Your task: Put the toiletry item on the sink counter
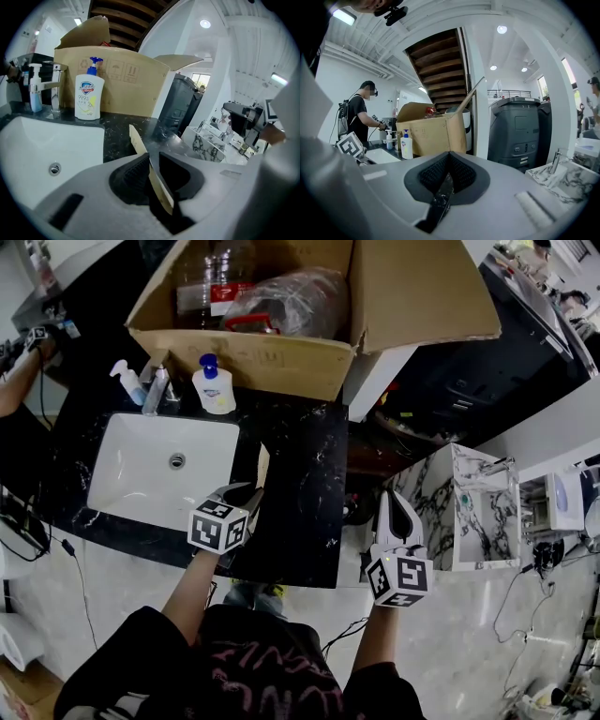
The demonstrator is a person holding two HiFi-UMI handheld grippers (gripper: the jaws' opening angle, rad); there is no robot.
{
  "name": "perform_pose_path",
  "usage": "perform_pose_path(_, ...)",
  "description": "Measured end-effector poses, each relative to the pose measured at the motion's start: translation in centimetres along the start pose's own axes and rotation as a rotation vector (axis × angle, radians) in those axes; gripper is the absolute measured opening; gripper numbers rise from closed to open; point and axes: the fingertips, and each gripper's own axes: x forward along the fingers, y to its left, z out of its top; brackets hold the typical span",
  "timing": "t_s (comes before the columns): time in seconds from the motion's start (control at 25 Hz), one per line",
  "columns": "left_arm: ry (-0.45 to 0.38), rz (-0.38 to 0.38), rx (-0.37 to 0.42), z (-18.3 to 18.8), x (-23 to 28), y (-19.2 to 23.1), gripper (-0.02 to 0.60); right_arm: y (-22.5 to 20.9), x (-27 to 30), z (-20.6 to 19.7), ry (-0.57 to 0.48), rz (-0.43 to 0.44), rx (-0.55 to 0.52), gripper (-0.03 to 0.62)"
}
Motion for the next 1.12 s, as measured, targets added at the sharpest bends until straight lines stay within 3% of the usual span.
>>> perform_pose_path(0.52, -0.045, -0.002, 0.037, 1.7, -2.4, 0.1, 0.083, 1.3, -1.1, 1.6, -0.036, -0.004, -0.011, 0.012)
perform_pose_path(1.12, -0.14, -0.006, 0.115, 6.0, -5.9, -1.4, 0.034, 2.4, -3.0, 4.3, -0.086, -0.014, -0.023, 0.012)
